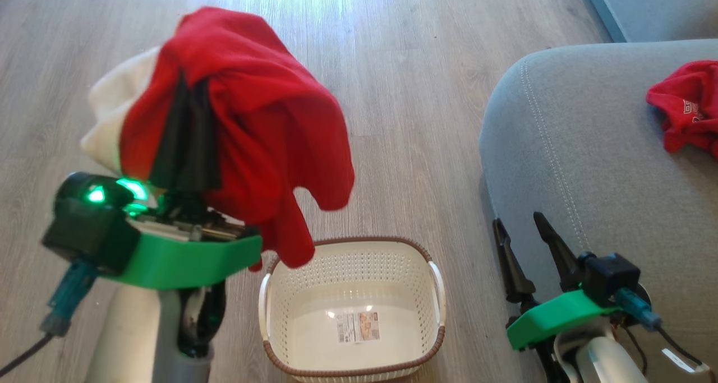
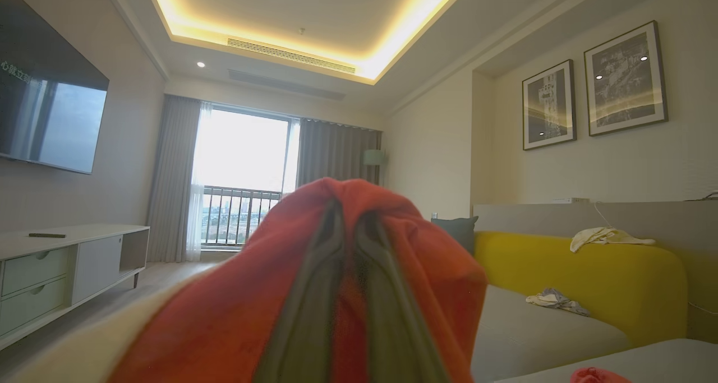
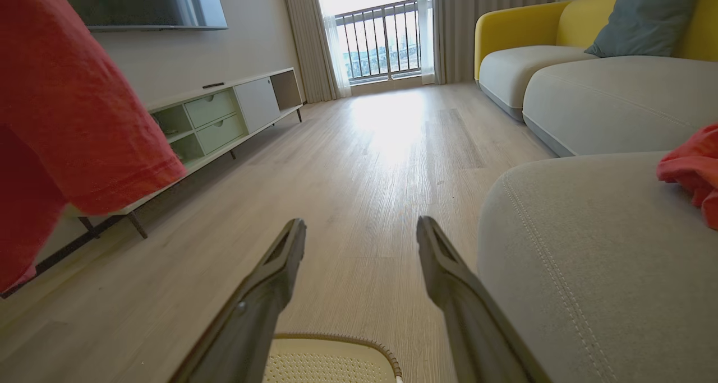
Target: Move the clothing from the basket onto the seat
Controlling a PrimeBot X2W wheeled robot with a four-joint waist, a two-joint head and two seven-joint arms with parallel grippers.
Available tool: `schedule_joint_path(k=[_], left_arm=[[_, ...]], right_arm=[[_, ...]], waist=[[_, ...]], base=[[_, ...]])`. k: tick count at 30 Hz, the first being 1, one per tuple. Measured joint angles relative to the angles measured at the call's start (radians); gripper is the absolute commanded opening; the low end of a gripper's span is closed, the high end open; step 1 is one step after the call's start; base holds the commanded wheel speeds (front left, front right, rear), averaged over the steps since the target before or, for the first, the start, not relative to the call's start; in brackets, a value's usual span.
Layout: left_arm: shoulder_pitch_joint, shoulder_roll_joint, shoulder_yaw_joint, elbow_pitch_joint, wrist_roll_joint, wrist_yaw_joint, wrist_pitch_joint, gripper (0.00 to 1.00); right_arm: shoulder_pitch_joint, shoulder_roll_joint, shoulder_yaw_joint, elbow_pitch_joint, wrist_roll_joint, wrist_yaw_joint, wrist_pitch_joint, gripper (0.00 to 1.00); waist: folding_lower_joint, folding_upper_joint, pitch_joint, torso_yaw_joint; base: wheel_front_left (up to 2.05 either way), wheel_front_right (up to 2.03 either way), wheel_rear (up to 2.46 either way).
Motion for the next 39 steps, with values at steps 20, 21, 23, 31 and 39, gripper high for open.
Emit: schedule_joint_path(k=[20,21,23,31,39], left_arm=[[0.040,0.002,-0.230,0.090,-0.026,-0.130,0.000,0.00],[0.042,0.002,-0.242,0.093,-0.026,-0.129,0.000,0.00],[0.042,0.002,-0.245,0.093,-0.026,-0.128,0.000,0.00],[0.041,0.003,-0.240,0.101,-0.026,-0.119,0.000,0.00],[0.041,0.003,-0.235,0.109,-0.024,-0.118,0.000,0.00]], right_arm=[[0.019,0.000,-0.003,-0.028,0.017,0.000,0.000,1.00],[0.019,0.000,-0.003,-0.028,0.017,0.000,0.000,1.00],[0.019,0.000,-0.003,-0.028,0.017,0.000,0.000,1.00],[0.019,0.000,-0.002,-0.028,0.017,0.000,0.000,1.00],[0.019,0.000,-0.010,-0.028,0.014,0.000,0.000,1.00]], waist=[[0.0001,0.0000,0.029,0.013],[0.0000,0.0000,0.027,0.013],[0.0000,0.0000,0.025,0.012],[0.0001,0.0000,0.021,0.008],[0.0001,0.0000,0.022,0.007]], base=[[0.00,0.00,0.00],[0.00,0.00,0.00],[0.00,0.00,0.00],[0.00,0.00,0.00],[0.00,0.00,0.00]])
